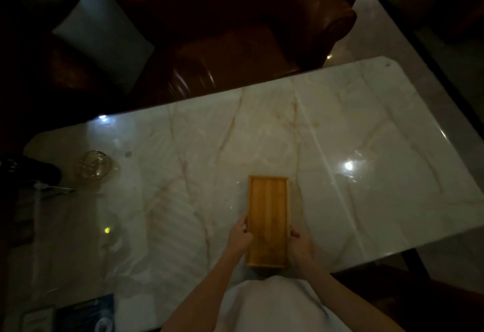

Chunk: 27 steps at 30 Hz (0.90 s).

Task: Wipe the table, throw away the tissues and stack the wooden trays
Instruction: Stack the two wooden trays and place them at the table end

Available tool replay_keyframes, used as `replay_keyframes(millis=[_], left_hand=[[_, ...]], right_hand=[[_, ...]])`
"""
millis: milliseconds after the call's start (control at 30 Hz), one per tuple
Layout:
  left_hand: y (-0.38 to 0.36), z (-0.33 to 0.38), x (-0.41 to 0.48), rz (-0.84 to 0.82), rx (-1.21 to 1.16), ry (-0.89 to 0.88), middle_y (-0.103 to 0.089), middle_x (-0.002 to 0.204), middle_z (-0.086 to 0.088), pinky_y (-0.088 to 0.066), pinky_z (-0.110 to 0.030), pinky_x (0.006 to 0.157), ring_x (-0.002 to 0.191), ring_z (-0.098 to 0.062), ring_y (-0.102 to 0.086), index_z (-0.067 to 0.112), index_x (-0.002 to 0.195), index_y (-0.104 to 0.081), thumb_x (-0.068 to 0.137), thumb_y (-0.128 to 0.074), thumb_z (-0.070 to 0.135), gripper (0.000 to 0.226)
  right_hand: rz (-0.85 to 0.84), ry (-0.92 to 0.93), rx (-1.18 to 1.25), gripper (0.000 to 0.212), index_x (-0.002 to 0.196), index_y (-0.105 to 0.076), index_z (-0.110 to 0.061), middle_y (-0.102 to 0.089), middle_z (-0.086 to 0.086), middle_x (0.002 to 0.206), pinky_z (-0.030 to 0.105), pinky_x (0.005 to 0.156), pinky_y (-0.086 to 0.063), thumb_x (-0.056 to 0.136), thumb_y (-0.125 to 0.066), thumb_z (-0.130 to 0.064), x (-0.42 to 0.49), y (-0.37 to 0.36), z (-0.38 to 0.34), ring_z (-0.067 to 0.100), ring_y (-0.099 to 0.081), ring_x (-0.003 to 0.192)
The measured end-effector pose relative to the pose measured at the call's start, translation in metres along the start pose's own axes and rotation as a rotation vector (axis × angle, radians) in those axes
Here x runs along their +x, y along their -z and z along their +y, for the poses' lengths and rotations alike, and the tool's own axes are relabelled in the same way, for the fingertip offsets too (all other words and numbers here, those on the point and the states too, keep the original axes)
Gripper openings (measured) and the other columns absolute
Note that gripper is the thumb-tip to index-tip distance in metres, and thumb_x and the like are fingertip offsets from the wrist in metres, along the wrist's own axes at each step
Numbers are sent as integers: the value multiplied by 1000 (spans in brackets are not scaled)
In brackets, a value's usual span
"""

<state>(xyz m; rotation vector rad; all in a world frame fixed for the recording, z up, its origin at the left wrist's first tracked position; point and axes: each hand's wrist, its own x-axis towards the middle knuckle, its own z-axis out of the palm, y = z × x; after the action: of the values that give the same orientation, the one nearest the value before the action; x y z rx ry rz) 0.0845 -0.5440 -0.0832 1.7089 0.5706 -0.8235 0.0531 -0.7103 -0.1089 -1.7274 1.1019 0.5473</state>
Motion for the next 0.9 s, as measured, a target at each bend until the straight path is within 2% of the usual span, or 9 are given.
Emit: replay_keyframes(millis=[67, 133, 200, 367, 433, 500, 633, 733, 900], left_hand=[[-2, -1, 2, -4, -24, 8, -52, 142, -12, -45, -49, 107, 129, -28, -51, 12, 144, -41, 85, -47, -11, 64], [-3, -1, 5, -4, -40, 18, -53, 140, -12, -47, -50, 106, 127, -29, -53, 13, 143, -42, 86, -49, -10, 61], [-2, 0, 6, 3, -41, 28, -52, 141, -12, -47, -50, 105, 127, -29, -52, 12, 142, -42, 86, -51, -9, 61], [-4, 6, 18, 5, 38, 131, -48, 144, -14, -42, -46, 110, 131, -31, -47, 9, 145, -38, 91, -43, 0, 55], [-6, 7, 27, 59, 28, 193, -48, 144, -17, -40, -47, 111, 131, -34, -47, 5, 143, -39, 90, -42, 1, 53], [-9, 11, 34, 81, 3, 205, -52, 140, -20, -42, -51, 109, 128, -35, -50, 3, 140, -43, 90, -42, -1, 50], [-17, 20, 43, 112, -28, 244, -60, 128, -23, -49, -53, 101, 114, -36, -59, -1, 130, -53, 87, -46, 0, 43], [-18, 29, 45, 98, 20, 325, -63, 119, -24, -54, -51, 93, 105, -34, -63, 1, 121, -57, 88, -50, 9, 34], [-27, 47, 35, 108, -121, 468, -57, 117, -17, -57, -51, 80, 103, -34, -60, 13, 117, -45, 89, -55, 12, 30]], right_hand=[[-4, 18, -56, 25, 113, -68, -9, -68, 14, 112, 41, 87, -53, 99, -49, -14, 2, 2, -2, 29, -62, 99], [-20, 38, -123, 30, 122, -66, -13, -68, 12, 115, 34, 81, -47, 99, -48, -15, 2, 4, -3, 23, -58, 95], [-61, 62, -150, 31, 125, -64, -16, -68, 11, 115, 31, 78, -43, 100, -47, -17, 2, 5, -6, 21, -57, 92], [-227, 131, -150, 30, 121, -64, -16, -68, 4, 107, 34, 81, -51, 102, -43, -27, 13, 13, -15, 16, -61, 90], [-289, 140, -149, 33, 128, -58, -14, -65, 9, 122, 42, 93, -53, 102, -44, -28, 20, 14, -24, 24, -62, 105], [-335, 102, -148, 37, 136, -53, -23, -61, 1, 128, 46, 104, -47, 101, -45, -31, 25, 11, -35, 23, -58, 115], [-268, 65, -234, 31, 124, -61, -18, -67, 10, 117, 50, 97, -53, 98, -47, -29, 35, 7, -44, 28, -64, 105], [-271, 87, -331, 26, 113, -68, -14, -70, 11, 110, 42, 87, -58, 94, -54, -26, 42, 11, -52, 25, -67, 93], [-250, 205, -586, 27, 112, -70, -10, -70, 13, 112, 38, 89, -55, 95, -56, -25, 61, 32, -77, 30, -65, 104]])
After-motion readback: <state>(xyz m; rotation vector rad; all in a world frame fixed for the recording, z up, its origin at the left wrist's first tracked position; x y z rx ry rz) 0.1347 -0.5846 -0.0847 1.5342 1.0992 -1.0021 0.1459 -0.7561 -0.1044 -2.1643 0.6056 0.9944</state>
